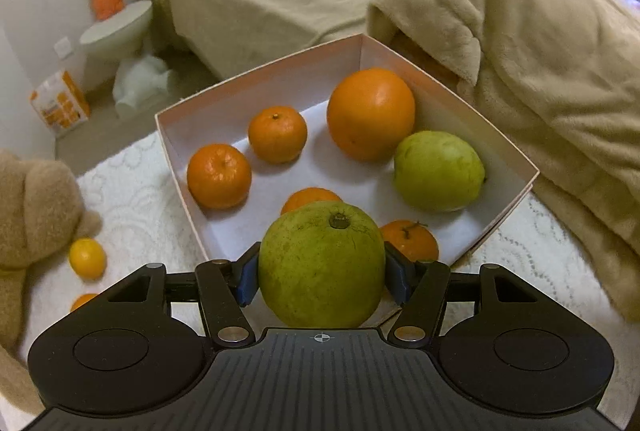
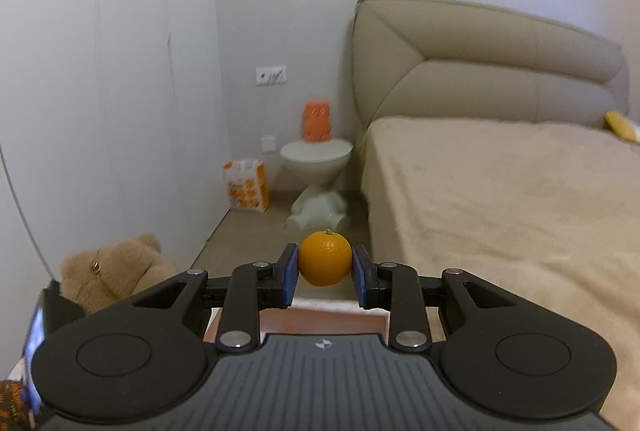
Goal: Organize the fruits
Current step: 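Carry guava and tangerine over the pink box and open both tools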
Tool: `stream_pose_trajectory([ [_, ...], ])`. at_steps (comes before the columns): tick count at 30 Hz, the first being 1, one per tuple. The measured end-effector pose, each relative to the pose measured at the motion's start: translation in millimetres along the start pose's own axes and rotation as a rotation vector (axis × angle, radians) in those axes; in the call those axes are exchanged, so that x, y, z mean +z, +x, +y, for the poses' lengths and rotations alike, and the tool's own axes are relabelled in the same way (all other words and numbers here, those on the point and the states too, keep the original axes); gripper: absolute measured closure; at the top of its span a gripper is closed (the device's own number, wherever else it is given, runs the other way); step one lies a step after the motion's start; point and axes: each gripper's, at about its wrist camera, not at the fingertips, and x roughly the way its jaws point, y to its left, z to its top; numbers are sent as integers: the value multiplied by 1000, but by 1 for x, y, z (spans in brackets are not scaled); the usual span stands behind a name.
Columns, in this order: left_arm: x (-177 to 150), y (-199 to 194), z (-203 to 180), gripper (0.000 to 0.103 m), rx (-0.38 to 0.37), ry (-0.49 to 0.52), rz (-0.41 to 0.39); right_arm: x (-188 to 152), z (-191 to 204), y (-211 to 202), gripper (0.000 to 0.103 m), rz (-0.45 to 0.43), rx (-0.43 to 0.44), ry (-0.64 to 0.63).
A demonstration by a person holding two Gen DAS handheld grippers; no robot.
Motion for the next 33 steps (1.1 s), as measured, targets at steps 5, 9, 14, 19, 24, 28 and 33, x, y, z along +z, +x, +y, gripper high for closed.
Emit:
stream_pose_trajectory([
  [5, -5, -5, -1, 37, -18, 0, -16, -25, -2, 28, 76, 102, 42, 37],
  [9, -6, -9, -6, 37, 3, 46, -26, -50, -3, 56, 76, 207, 60, 66],
  [14, -5, -9, -3, 36, -7, 35, -20, -72, -8, 81, 69, 350, 129, 152],
  [19, -7, -10, 5, 36, -34, -38, -71, -70, -18, 71, 50, 316, 137, 206],
  [24, -6, -7, -13, 38, 36, 104, -27, -58, -15, 53, 44, 214, 70, 164],
  [28, 4, -10, -9, 37, 22, 80, 32, -55, -10, 46, 44, 173, 20, 118],
  [33, 12, -17, 25, 40, -94, -171, 40, -56, -15, 42, 43, 160, -5, 123],
])
